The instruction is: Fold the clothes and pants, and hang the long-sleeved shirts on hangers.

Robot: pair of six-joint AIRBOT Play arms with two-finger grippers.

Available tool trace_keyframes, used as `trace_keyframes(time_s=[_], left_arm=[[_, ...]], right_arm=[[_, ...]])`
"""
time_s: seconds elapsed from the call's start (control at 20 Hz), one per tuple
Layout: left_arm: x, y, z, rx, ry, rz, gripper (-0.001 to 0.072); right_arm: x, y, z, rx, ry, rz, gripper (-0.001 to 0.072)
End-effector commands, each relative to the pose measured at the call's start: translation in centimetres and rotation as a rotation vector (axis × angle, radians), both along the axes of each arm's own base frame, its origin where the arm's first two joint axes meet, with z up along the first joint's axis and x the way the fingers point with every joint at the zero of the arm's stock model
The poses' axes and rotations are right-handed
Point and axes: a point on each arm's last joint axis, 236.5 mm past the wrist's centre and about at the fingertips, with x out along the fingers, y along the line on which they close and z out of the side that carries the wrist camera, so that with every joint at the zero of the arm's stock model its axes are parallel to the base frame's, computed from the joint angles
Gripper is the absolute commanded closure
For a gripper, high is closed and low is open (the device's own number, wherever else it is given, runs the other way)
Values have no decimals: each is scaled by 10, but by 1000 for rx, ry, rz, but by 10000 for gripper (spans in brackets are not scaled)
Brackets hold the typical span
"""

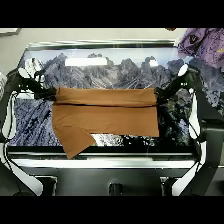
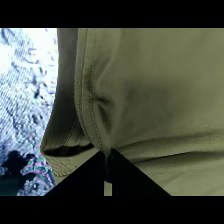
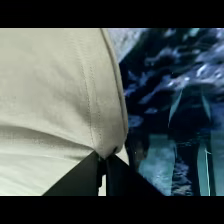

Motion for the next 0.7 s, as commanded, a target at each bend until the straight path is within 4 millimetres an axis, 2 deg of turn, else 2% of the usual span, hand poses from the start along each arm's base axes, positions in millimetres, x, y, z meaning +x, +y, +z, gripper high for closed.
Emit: trace_keyframes(time_s=[0.0,0.1,0.15,0.2,0.25,0.35,0.4,0.55,0.65], left_arm=[[-6,0,-13,0,41,4,692],[-7,-1,-17,-6,51,12,691],[-6,-2,-18,-14,52,13,687],[-6,-3,-18,-14,52,14,656],[-5,-4,-16,-22,51,26,572],[0,-3,-2,-27,32,59,180],[4,0,12,-25,12,65,124],[6,32,73,-7,-91,116,106],[-15,67,101,-7,-110,219,107]], right_arm=[[-11,3,-12,14,64,11,685],[-16,8,-15,35,93,15,682],[-20,11,-17,51,111,17,649],[-24,14,-18,68,130,20,580],[-26,17,-17,82,140,22,485],[-32,17,-11,85,156,36,278],[-34,12,-4,66,151,51,231],[-33,-30,30,-96,54,133,224],[-24,-42,62,-54,-60,103,228]])
